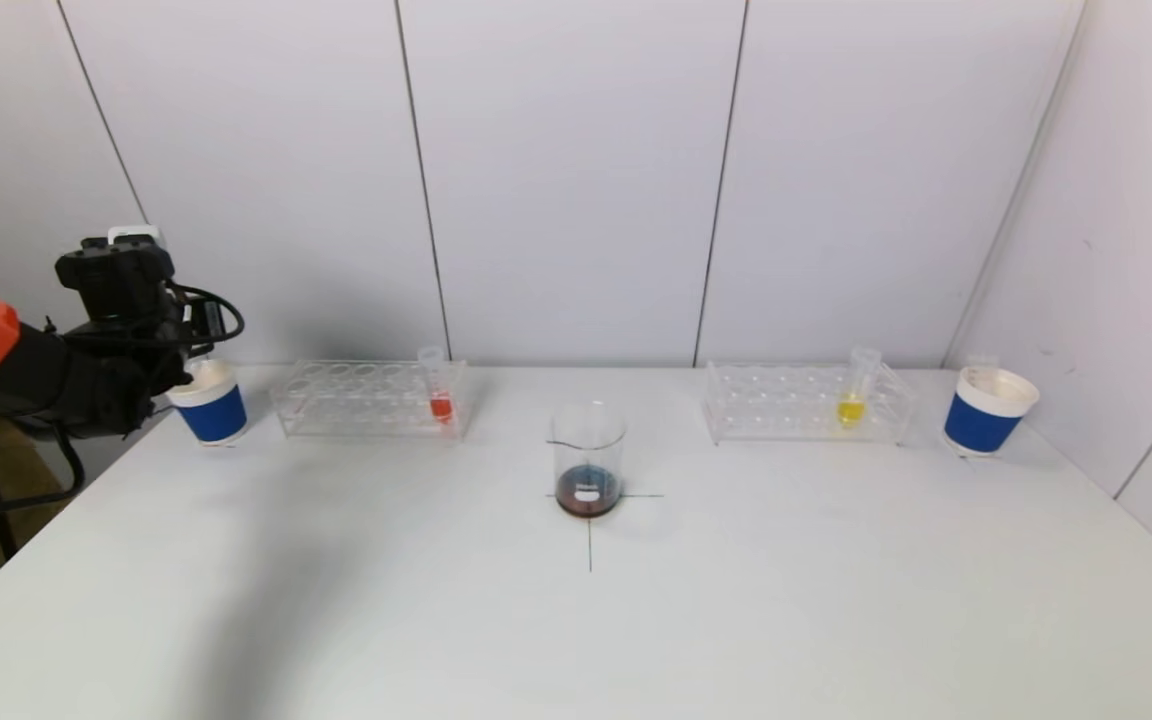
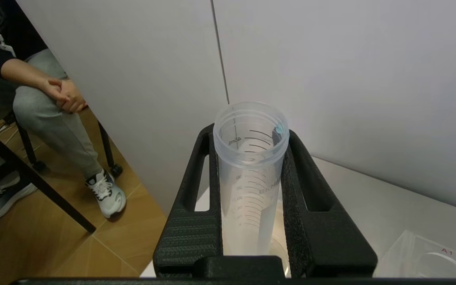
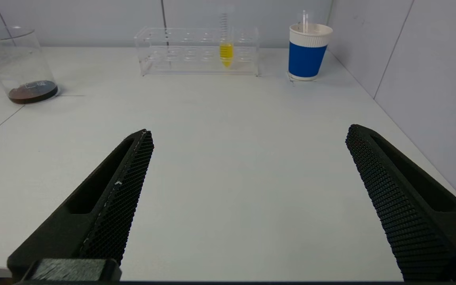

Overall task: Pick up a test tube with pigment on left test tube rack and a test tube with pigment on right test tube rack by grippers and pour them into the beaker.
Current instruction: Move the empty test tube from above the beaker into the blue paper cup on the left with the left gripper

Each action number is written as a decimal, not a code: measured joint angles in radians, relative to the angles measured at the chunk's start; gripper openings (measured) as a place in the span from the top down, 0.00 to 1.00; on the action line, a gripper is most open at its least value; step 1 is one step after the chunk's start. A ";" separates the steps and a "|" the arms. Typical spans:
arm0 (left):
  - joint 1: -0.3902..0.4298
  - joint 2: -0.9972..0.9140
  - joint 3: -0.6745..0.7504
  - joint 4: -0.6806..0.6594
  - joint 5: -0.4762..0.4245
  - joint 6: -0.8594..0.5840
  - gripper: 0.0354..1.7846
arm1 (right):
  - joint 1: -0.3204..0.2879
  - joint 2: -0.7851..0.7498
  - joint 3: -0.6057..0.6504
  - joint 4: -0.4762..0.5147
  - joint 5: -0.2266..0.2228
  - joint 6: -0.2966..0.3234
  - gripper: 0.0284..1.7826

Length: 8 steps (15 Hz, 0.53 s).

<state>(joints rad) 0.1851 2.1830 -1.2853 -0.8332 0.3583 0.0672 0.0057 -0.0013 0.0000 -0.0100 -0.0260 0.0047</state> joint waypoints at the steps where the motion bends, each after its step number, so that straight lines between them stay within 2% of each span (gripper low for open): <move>1: 0.000 0.008 0.011 -0.018 -0.001 0.000 0.76 | 0.000 0.000 0.000 0.000 0.000 0.000 0.01; 8: 0.002 0.040 0.089 -0.113 -0.021 0.000 0.76 | 0.000 0.000 0.000 0.000 0.000 0.000 0.01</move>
<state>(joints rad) 0.1870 2.2234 -1.1964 -0.9462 0.3370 0.0677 0.0057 -0.0013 0.0000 -0.0104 -0.0260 0.0047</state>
